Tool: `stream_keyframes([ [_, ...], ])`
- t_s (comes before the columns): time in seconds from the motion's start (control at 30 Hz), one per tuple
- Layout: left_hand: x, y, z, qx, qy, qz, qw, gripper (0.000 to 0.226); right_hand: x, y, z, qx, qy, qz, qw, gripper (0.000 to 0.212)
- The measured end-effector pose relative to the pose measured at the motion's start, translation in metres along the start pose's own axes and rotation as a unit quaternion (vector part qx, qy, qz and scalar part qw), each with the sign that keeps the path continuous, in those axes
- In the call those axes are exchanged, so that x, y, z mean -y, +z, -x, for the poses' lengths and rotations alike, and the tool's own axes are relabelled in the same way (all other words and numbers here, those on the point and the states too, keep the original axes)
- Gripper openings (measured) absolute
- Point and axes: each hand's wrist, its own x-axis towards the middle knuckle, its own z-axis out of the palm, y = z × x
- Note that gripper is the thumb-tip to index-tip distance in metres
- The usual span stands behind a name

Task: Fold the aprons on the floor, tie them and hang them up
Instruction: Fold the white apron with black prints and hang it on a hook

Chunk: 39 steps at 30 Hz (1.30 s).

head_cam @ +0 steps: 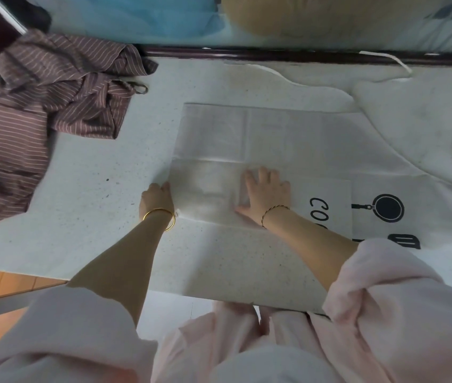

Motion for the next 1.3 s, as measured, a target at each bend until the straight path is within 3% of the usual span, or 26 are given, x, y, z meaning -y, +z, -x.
stream_keyframes([
  [0.2,0.013,-0.014,-0.002,0.005,0.062,-0.158,0.985,0.039,0.001,0.004,0.003,0.006,-0.020,0.005,1.000,0.089],
  [0.27,0.008,-0.018,-0.002,-0.030,0.067,-0.203,0.976,0.039,0.002,0.004,0.003,0.015,-0.029,-0.001,0.999,0.088],
  [0.33,-0.011,-0.019,-0.005,-0.102,0.123,-0.240,0.958,0.040,-0.003,0.002,0.003,0.011,-0.041,-0.032,0.999,0.085],
  [0.4,-0.044,-0.014,-0.008,-0.121,0.214,-0.230,0.942,0.040,-0.018,-0.003,0.005,-0.037,-0.037,-0.089,0.995,0.075],
  [0.53,-0.137,0.017,0.012,-0.017,0.401,-0.237,0.885,0.047,-0.081,-0.006,0.015,-0.113,0.092,-0.118,0.982,0.055],
  [0.63,-0.198,0.047,0.050,0.046,0.492,-0.284,0.822,0.051,-0.142,-0.004,0.032,-0.077,0.231,-0.082,0.967,0.053],
  [0.7,-0.219,0.062,0.071,0.073,0.527,-0.286,0.797,0.050,-0.166,0.000,0.042,-0.021,0.277,-0.091,0.956,0.052],
  [0.8,-0.236,0.072,0.083,0.107,0.508,-0.258,0.815,0.048,-0.166,0.009,0.049,0.001,0.242,-0.087,0.967,0.053],
  [0.87,-0.245,0.072,0.081,0.081,0.486,-0.245,0.835,0.044,-0.149,0.014,0.048,-0.018,0.191,-0.092,0.977,0.056],
  [0.97,-0.258,0.080,0.083,0.076,0.506,-0.251,0.822,0.035,-0.128,0.014,0.043,-0.025,0.125,-0.169,0.977,0.059],
  [1.13,-0.275,0.110,0.115,0.142,0.533,-0.252,0.795,0.027,-0.167,0.009,0.065,-0.122,0.176,-0.283,0.935,0.039],
  [1.3,-0.303,0.143,0.163,0.200,0.594,-0.210,0.751,0.028,-0.237,0.015,0.108,-0.182,0.383,-0.347,0.837,0.016],
])
